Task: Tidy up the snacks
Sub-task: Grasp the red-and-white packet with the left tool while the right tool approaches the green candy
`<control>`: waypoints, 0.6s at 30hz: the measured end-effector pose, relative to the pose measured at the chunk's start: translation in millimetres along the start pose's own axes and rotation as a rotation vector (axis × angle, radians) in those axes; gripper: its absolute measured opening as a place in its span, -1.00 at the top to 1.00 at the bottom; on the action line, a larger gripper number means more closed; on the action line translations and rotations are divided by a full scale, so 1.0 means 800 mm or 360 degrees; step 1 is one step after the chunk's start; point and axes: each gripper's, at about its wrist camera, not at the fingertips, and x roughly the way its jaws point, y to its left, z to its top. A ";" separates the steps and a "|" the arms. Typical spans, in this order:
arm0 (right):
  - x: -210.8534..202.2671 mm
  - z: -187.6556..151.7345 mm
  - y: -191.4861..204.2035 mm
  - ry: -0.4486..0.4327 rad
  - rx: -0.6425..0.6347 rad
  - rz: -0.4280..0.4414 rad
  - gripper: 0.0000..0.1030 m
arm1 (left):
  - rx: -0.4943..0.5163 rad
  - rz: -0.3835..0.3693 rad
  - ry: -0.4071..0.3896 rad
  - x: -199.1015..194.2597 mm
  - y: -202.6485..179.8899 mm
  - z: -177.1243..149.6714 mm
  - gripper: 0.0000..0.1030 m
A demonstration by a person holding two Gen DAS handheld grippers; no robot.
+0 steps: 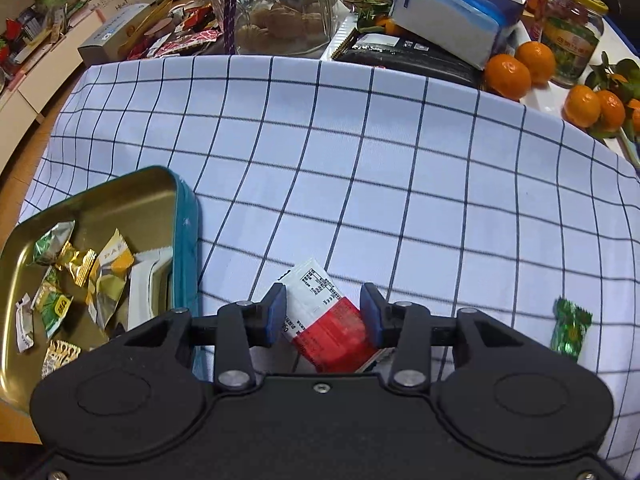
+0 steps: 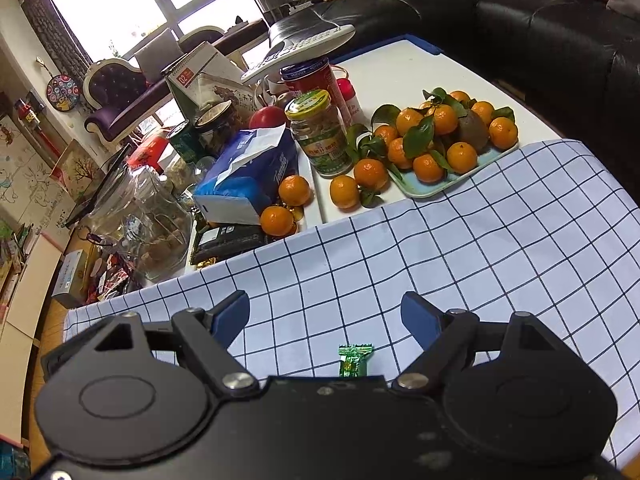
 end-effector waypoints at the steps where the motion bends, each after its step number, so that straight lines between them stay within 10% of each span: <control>1: 0.000 0.000 -0.001 0.0005 0.0007 0.0004 -0.68 | -0.0002 -0.0016 0.0006 -0.002 0.002 -0.002 0.01; 18: 0.000 0.000 -0.005 0.0026 0.0029 0.0014 -0.69 | -0.0419 -0.0236 0.0139 -0.002 0.051 -0.015 0.02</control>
